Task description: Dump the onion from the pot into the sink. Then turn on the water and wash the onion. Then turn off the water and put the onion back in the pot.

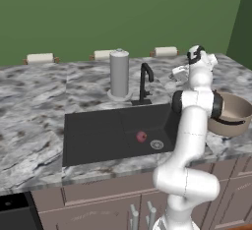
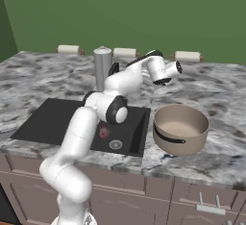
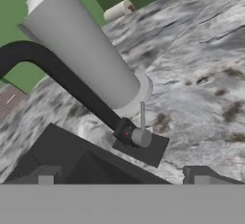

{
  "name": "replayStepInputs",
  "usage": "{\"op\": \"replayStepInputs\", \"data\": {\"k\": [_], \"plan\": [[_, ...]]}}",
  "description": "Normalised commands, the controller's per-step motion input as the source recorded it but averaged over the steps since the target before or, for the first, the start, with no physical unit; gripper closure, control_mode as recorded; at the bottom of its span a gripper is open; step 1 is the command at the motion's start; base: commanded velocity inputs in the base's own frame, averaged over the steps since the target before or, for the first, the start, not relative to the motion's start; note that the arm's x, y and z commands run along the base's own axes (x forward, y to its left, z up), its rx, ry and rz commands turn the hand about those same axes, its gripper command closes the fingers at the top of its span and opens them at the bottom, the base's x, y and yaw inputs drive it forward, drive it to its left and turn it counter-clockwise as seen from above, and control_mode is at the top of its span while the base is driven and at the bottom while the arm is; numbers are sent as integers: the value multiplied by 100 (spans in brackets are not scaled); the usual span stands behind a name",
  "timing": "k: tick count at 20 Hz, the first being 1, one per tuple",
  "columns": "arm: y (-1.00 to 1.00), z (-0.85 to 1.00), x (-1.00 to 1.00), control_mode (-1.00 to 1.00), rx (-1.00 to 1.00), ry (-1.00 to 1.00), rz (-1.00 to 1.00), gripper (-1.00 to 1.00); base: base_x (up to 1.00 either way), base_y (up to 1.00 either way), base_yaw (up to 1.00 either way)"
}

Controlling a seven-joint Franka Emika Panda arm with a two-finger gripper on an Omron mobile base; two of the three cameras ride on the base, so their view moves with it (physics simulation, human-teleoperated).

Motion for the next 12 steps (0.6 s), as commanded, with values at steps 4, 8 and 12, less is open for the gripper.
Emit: {"op": "replayStepInputs", "data": {"k": [4,8,12], "plan": [[0,24,-100,-100,-9,0,-7,-100,0,0,0],[0,4,-100,-100,-10,0,-9,-100,0,0,0],[5,0,-100,-100,-11,0,-11,-100,0,0,0]]}}
